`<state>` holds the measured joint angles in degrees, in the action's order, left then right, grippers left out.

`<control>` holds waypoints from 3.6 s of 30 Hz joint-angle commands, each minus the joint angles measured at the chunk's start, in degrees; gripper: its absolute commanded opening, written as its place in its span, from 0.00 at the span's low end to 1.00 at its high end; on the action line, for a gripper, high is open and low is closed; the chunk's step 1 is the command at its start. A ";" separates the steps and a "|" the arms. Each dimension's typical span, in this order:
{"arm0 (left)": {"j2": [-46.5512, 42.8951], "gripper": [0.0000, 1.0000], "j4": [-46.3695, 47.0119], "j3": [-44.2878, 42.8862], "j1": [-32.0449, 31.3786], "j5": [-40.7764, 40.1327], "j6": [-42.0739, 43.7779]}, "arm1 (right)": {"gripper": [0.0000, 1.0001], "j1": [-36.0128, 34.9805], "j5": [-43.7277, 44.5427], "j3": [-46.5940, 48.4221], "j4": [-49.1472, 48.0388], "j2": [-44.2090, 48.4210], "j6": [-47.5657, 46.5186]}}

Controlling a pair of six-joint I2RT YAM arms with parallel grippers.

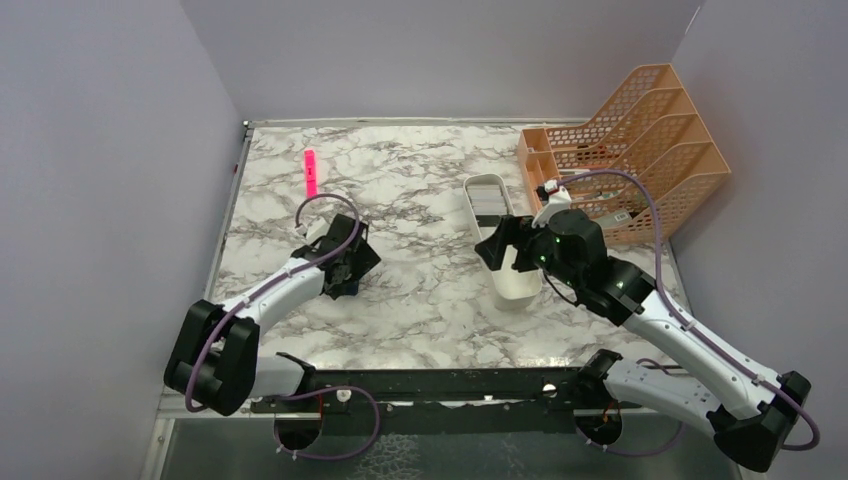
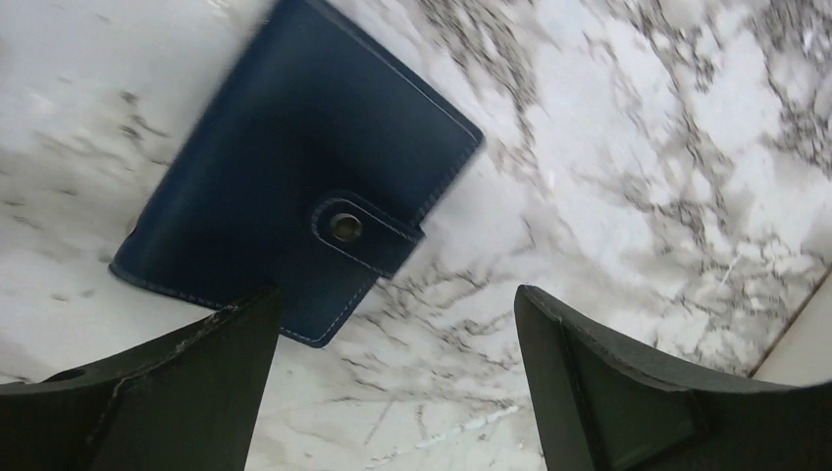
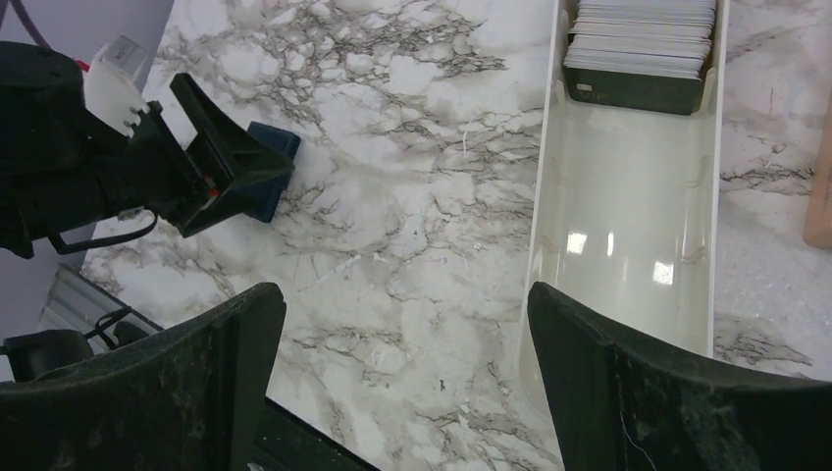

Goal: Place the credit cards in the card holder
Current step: Move the card holder to the center of the board, then open the card holder at the center of the board.

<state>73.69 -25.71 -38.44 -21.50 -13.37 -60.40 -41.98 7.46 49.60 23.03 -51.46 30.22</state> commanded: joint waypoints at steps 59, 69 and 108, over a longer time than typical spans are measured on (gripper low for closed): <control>1.68 0.43 21.94 9.09 -3.16 20.39 12.75 | 0.64 0.18 -7.99 1.33 4.95 -8.94 1.82; 7.16 0.38 26.39 5.74 -8.74 27.88 16.35 | 0.44 -5.86 -5.35 2.45 0.16 -20.05 4.32; 8.72 0.39 27.91 8.43 -4.26 32.24 13.93 | 0.33 -14.94 8.38 21.41 -0.61 -60.30 3.05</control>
<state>80.99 1.93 -30.39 -25.93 17.87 -46.46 -56.31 11.86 71.00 19.84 -108.09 33.36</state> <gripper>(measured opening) 0.386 0.343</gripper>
